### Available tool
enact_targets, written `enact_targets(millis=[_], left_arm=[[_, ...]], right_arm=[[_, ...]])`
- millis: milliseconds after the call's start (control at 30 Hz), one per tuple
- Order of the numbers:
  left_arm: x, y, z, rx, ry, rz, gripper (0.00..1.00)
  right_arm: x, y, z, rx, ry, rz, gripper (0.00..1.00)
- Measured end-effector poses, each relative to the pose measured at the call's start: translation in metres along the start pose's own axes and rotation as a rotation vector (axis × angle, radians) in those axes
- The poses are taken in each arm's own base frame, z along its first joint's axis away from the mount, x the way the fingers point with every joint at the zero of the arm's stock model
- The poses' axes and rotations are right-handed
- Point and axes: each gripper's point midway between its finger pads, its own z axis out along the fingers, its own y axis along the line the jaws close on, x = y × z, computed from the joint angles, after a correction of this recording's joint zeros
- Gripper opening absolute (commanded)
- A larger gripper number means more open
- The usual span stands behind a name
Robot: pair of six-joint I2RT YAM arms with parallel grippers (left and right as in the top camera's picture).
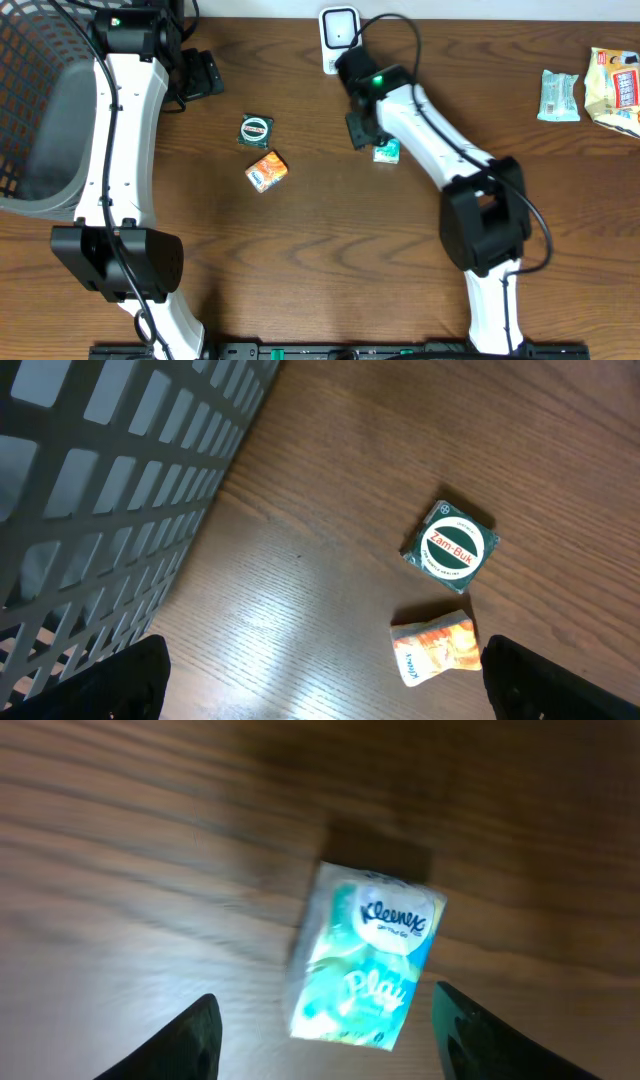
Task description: Scan the item barcode
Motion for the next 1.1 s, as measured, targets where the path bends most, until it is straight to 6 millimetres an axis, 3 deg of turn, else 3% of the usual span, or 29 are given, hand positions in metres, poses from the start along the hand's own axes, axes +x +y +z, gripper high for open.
enact_targets(millis=[300, 333, 433, 633, 700, 833, 967, 1100], left_arm=[[0.000, 0.000, 0.000, 0.000, 0.000, 0.000, 0.98], [0.000, 0.000, 0.000, 0.000, 0.000, 0.000, 0.98], [0.000, 0.000, 0.000, 0.000, 0.000, 0.000, 0.97], [0.000, 0.000, 0.000, 0.000, 0.000, 0.000, 0.98], [0.000, 0.000, 0.000, 0.000, 0.000, 0.000, 0.98], [0.000, 0.000, 0.000, 0.000, 0.000, 0.000, 0.98], [0.000, 0.000, 0.000, 0.000, 0.000, 0.000, 0.98], [0.000, 0.000, 0.000, 0.000, 0.000, 0.000, 0.97]], right_arm=[[0.014, 0.001, 0.034, 0.094, 0.063, 0.020, 0.59], [0.016, 0.002, 0.039, 0.098, 0.072, 0.018, 0.55], [0.017, 0.001, 0.043, 0.113, 0.079, 0.014, 0.30], [0.018, -0.002, 0.044, 0.131, 0.078, 0.022, 0.12], [0.017, 0.000, 0.042, 0.109, 0.079, 0.011, 0.06], [0.011, 0.015, 0.030, -0.071, 0.085, -0.009, 0.07], [0.007, 0.034, 0.005, -0.348, 0.090, -0.027, 0.01], [0.002, 0.044, -0.028, -0.656, 0.081, -0.042, 0.08]])
